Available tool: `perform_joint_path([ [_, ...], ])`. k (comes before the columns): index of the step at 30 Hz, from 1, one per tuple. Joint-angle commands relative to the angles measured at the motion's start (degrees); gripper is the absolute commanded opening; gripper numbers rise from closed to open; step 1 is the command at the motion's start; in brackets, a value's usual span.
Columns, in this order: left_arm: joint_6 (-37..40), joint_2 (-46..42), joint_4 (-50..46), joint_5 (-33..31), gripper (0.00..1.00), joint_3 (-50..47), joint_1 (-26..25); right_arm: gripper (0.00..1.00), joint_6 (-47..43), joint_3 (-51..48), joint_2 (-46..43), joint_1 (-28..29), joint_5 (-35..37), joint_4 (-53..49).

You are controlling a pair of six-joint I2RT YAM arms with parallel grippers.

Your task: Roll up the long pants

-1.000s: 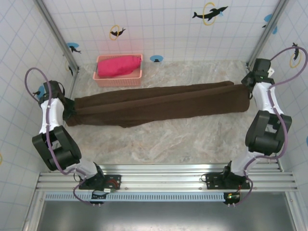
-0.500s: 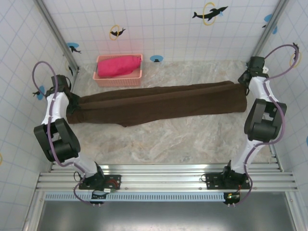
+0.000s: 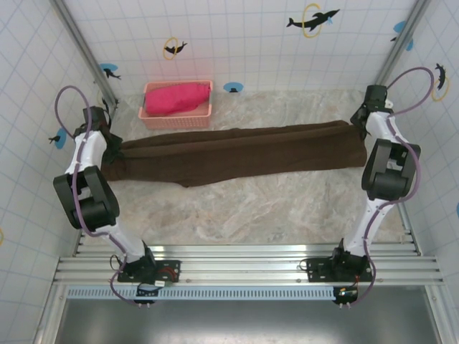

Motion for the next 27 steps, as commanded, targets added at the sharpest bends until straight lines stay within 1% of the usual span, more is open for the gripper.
perform_joint_path([
  [1,-1.1,1.8,3.8,-7.5,0.0,2.8,0.8,0.0,0.0,3.5,2.3,-1.0,6.4,5.0],
  [6,-1.6,5.0,4.1,-7.9,0.0,5.7,-0.1,0.0,0.0,4.9,4.5,-0.5,6.6,5.5],
  [9,-2.3,7.0,4.1,-8.5,0.0,7.1,-0.8,0.0,-0.1,7.4,6.6,-0.6,5.1,4.7],
  [11,-3.0,7.9,4.8,-9.3,0.09,7.5,-1.4,0.0,0.2,8.8,8.2,-0.7,3.4,4.8],
  [13,-3.7,8.7,5.9,-10.2,0.15,7.8,-1.8,0.0,0.6,10.5,9.5,-0.6,1.6,5.1],
  [15,-4.3,9.7,7.5,-10.9,0.27,8.4,-2.1,0.0,0.5,11.9,10.8,-0.4,1.3,5.8],
  [16,-4.4,10.3,8.0,-10.9,0.32,9.1,-2.3,0.02,0.8,12.7,11.2,-0.4,1.0,5.9],
  [17,-4.3,11.2,8.1,-11.0,0.45,10.5,-2.4,0.09,1.1,13.7,12.1,-0.5,0.4,5.7],
  [18,-4.0,12.2,8.0,-10.9,0.62,12.0,-2.4,0.18,1.0,15.1,12.8,-0.5,-0.6,5.4],
  [19,-3.7,13.0,8.0,-10.8,0.72,13.3,-2.5,0.33,0.9,16.5,13.0,-0.6,-1.5,4.8],
  [20,-3.4,13.7,7.9,-10.7,0.78,14.5,-2.5,0.54,1.0,18.0,14.7,-0.5,-2.0,3.9],
  [21,-3.3,14.0,7.9,-10.9,0.83,15.6,-2.6,0.69,1.0,18.9,15.1,-0.5,-1.5,3.2],
  [22,-3.3,14.1,7.8,-11.2,0.86,16.0,-2.6,0.73,0.8,19.3,15.1,-0.4,-1.5,3.4],
  [23,-3.5,14.0,7.8,-11.5,0.86,16.4,-2.6,0.76,0.8,19.9,15.4,-0.5,-2.7,4.0],
  [25,-3.4,13.7,7.7,-12.6,0.84,17.1,-2.6,0.78,0.4,22.3,16.1,-0.5,-4.8,3.7],
  [27,-2.6,13.4,7.5,-13.0,0.83,17.7,-2.5,0.78,-0.6,24.2,16.5,-0.2,-5.4,3.2],
])
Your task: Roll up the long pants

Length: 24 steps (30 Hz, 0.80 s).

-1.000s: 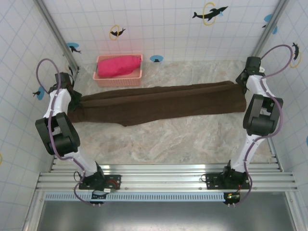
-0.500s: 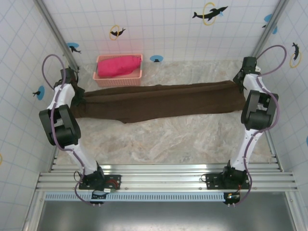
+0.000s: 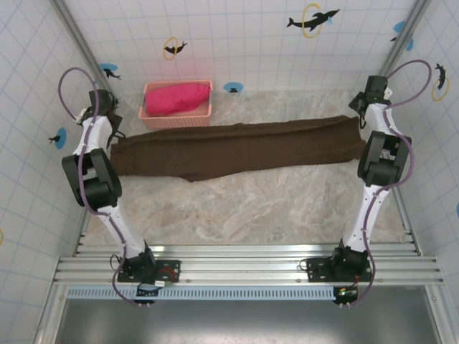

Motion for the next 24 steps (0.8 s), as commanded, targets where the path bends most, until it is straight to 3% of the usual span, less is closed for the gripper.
perform_joint_path([
  [1,0.9,-0.2,-0.7,-2.9,0.82,2.4,0.3,0.78,-1.2,4.1,1.1,0.3,-2.4,0.8],
  [6,1.9,-2.6,-1.6,-1.4,0.8,-0.2,0.4,0.78,-2.2,2.5,-1.1,0.3,-3.9,-2.3],
  [10,2.3,-4.9,0.1,3.5,0.76,-6.1,-0.2,0.77,-2.8,1.4,-1.4,0.5,-8.5,-6.9],
  [12,2.7,-6.9,1.9,5.2,0.79,-10.4,-1.1,0.77,-2.6,0.0,-2.3,1.3,-12.7,-7.8],
  [14,2.7,-9.0,2.7,6.0,0.82,-14.2,-2.2,0.77,-4.5,-0.4,-3.4,3.6,-15.8,-9.1],
  [15,3.1,-10.1,3.8,6.9,0.84,-16.0,-3.0,1.0,-5.6,-0.5,-3.6,5.2,-17.5,-9.6],
  [18,5.7,-12.7,4.0,8.7,0.85,-19.7,-5.6,0.97,-5.6,-0.5,-3.8,9.6,-22.6,-10.2],
  [24,6.9,-16.5,2.7,11.4,0.85,-23.9,-12.0,0.97,-3.0,-1.7,-5.2,19.9,-24.3,-10.7],
])
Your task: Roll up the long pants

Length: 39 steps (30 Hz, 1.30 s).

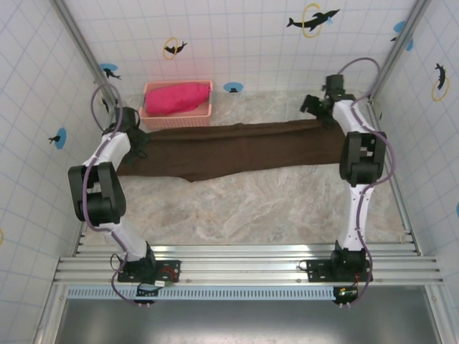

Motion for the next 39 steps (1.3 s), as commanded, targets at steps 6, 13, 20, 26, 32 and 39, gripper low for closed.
perform_joint_path([
  [6,0.3,-2.1,0.3,4.7,0.85,-3.6,-5.0,0.97,6.4,-2.2,-2.2,12.0,-7.7,1.4],
  [13,0.7,1.5,1.2,6.6,0.86,-1.7,-8.7,0.97,9.6,-2.0,0.8,17.7,-8.4,3.6],
  [20,0.6,4.8,1.0,7.3,0.85,0.6,-10.9,0.97,10.5,-2.2,2.0,20.4,-8.0,2.6],
  [26,1.6,5.4,-0.2,7.1,0.84,2.0,-11.0,0.97,10.5,-2.7,2.8,21.6,-8.3,1.6],
  [32,1.1,4.9,-0.3,7.0,0.84,1.5,-11.3,0.97,10.8,-1.5,5.3,22.0,-9.0,1.2],
  [39,1.3,4.0,-1.0,6.5,0.84,1.7,-11.7,0.97,10.0,2.5,9.0,22.3,-9.5,0.0],
])
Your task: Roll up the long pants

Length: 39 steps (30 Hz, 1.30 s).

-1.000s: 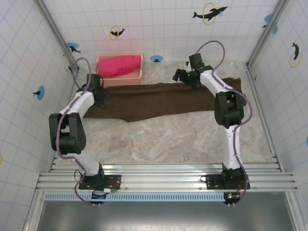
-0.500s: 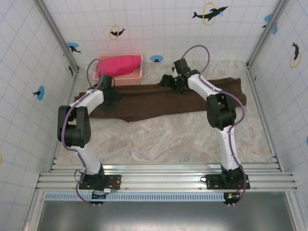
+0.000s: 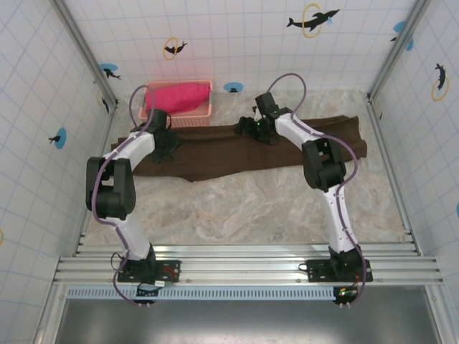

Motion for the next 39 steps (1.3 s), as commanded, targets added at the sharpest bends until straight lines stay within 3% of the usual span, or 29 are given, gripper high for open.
perform_joint_path([
  [1,1.5,-0.8,-1.9,-0.8,0.84,1.2,-0.3,0.97,-0.7,2.5,3.7,0.7,-0.1,-2.0],
  [7,2.6,-1.6,-3.3,-1.4,0.83,2.0,-0.5,0.97,-2.0,9.6,7.8,0.5,-0.3,-3.2],
  [13,3.9,-2.6,-4.7,-2.0,0.83,2.5,-0.9,0.97,-3.1,23.5,14.2,-0.1,-0.1,-5.2],
  [20,5.5,-4.3,-6.2,-2.5,0.83,2.8,-0.8,0.97,-3.7,38.0,21.2,-5.2,2.0,-9.3],
  [24,5.6,-5.1,-6.0,-2.7,0.83,1.8,-0.8,0.97,-12.2,33.6,13.4,-8.6,12.3,-17.5],
  [28,4.7,-5.6,-4.3,-2.4,0.83,-0.7,-0.8,0.97,-17.9,22.4,3.3,-13.3,21.3,-23.8],
  [34,4.5,-4.4,-3.4,-1.2,0.83,-1.3,-0.9,0.97,-19.4,2.2,-9.6,-22.9,22.4,-21.0],
  [39,4.6,-3.5,-3.3,-0.8,0.83,-0.3,-1.0,0.97,-21.3,-2.8,-12.4,-29.9,21.6,-22.7],
])
